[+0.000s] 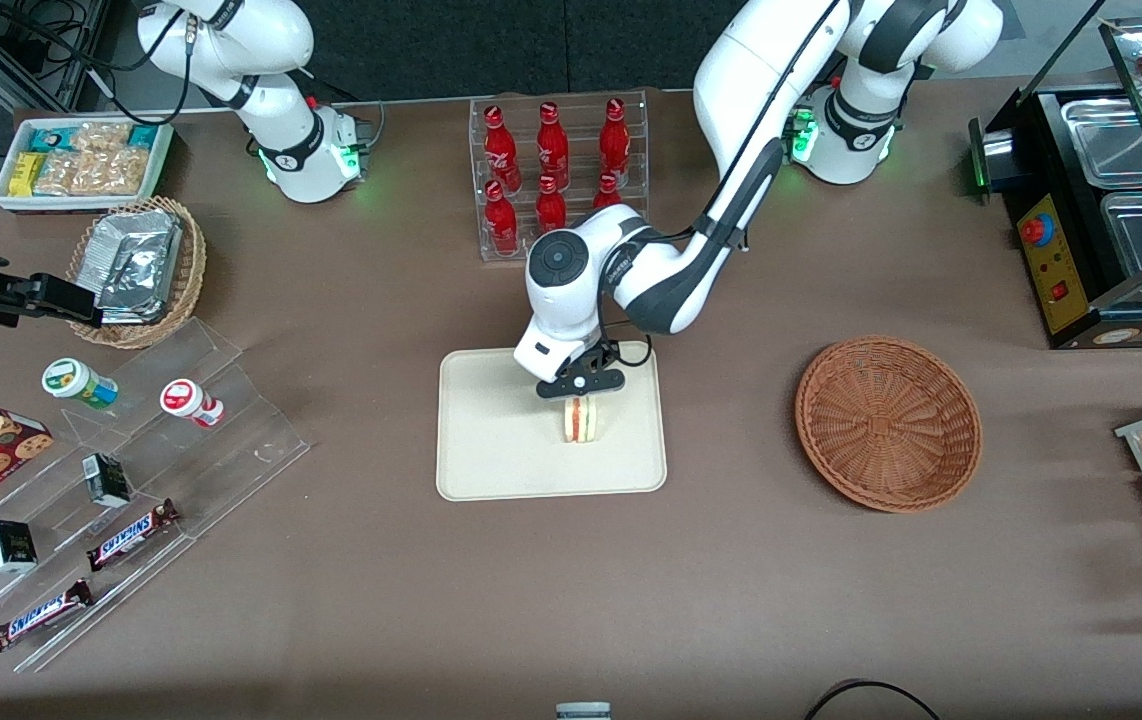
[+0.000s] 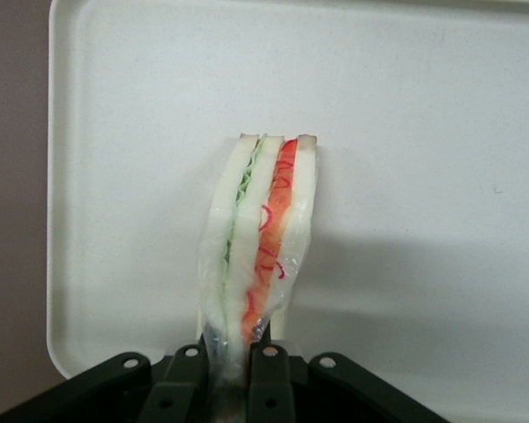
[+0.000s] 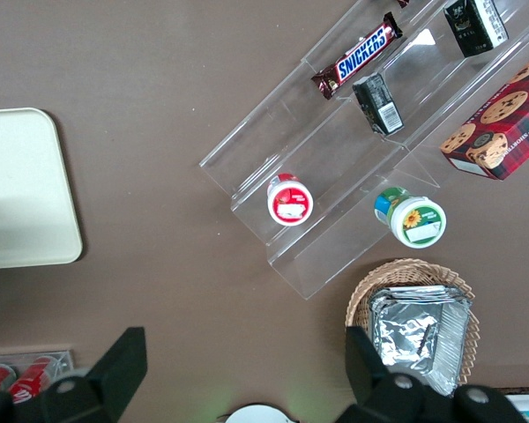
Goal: Place sandwich from basket to tray
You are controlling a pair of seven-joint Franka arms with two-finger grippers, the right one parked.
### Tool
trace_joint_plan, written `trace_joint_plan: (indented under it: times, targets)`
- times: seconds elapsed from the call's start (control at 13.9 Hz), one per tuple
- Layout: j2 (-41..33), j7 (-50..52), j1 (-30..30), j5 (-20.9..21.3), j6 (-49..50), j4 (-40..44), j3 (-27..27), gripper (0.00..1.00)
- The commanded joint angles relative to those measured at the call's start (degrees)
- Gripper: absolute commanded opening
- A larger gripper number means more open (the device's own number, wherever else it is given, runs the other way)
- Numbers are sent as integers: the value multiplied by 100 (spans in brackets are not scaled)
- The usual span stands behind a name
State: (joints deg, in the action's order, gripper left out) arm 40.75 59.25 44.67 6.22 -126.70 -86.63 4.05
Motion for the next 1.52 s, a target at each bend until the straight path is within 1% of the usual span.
trace_joint_plan:
  times: [0.0, 0.07, 0.14, 0.36, 0.51, 0.72, 0.79, 0.94, 1.08, 1.23, 1.3, 1.44]
  targets:
    - [73, 16, 51, 72, -21, 173, -53, 51]
    - [73, 17, 51, 72, -12, 164, -53, 91]
    - [65, 8, 42, 72, -12, 164, -53, 99]
    - [-128, 16, 16, 64, 127, 173, -71, 99]
    - [-627, 34, -19, 29, 766, 234, -88, 99]
    - [-1497, 157, -28, -42, 1918, 392, -439, 99]
    - [-1830, 157, -150, -68, 2252, 393, -501, 99]
    - [-2428, 53, -553, -217, 2885, 393, -501, 99]
    - [-2956, -184, -1036, -235, 3474, 358, -501, 99]
    - [-3361, -928, -1546, -244, 4098, 331, -510, 99]
    - [-3494, -1463, -1888, -270, 4379, 323, -510, 99]
    - [-3757, -2344, -2504, -323, 4575, 200, -510, 99]
